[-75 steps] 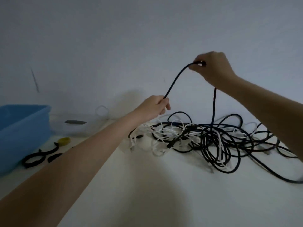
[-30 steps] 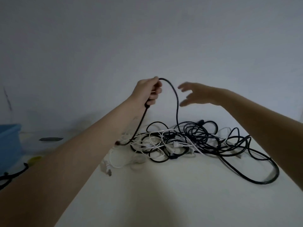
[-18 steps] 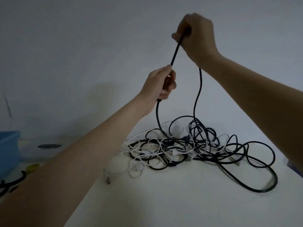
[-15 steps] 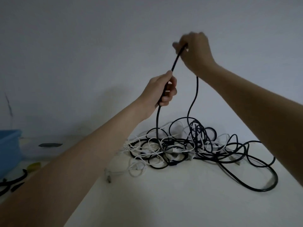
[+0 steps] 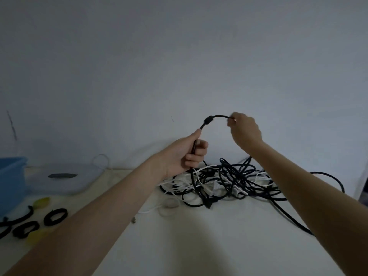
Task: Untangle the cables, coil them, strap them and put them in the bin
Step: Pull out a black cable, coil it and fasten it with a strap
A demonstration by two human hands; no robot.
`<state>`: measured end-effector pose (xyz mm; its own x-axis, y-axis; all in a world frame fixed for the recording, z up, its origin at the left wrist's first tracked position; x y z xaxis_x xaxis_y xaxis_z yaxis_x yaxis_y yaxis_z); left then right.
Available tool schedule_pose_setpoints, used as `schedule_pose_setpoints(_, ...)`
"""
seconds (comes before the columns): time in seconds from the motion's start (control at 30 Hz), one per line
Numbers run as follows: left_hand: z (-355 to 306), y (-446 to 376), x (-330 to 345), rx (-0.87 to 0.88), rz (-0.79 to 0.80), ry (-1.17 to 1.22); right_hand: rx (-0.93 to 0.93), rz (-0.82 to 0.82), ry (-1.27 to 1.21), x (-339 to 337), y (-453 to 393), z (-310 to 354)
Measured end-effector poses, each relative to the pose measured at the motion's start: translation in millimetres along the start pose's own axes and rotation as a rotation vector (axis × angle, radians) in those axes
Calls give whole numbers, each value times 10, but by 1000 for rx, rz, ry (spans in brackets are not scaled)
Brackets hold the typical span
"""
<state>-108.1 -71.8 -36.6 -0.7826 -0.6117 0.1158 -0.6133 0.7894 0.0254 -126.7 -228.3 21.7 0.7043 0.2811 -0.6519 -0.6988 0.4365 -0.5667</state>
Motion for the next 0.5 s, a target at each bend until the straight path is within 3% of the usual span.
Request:
schedule_pose_setpoints(0.1,-136,-41,54,68,50,144,94,207,91,307,115,-261)
schedule_pose_setpoints(0.27,-338,-133,-37,226,-117,356,-135,640,155,833,540,-27)
schedule_pose_setpoints(0.37,-404,-163,-215,287,-250,487,-210,734,118,817,625,88)
schedule_pose_setpoints(0.5,-652,-94,-605,435,-466,538,-127,800,-203,739,659,51)
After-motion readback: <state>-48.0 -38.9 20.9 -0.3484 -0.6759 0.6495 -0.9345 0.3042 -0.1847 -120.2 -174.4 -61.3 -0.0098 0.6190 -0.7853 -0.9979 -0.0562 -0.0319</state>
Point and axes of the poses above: each hand's wrist, its own y-axis away from the middle knuckle, its own x-axis out of the palm, z = x × y, the point moved 6 cm from there along -y, towards the middle knuckle, and after that the axes turned 4 degrees about -y, right-handed, at the moved point
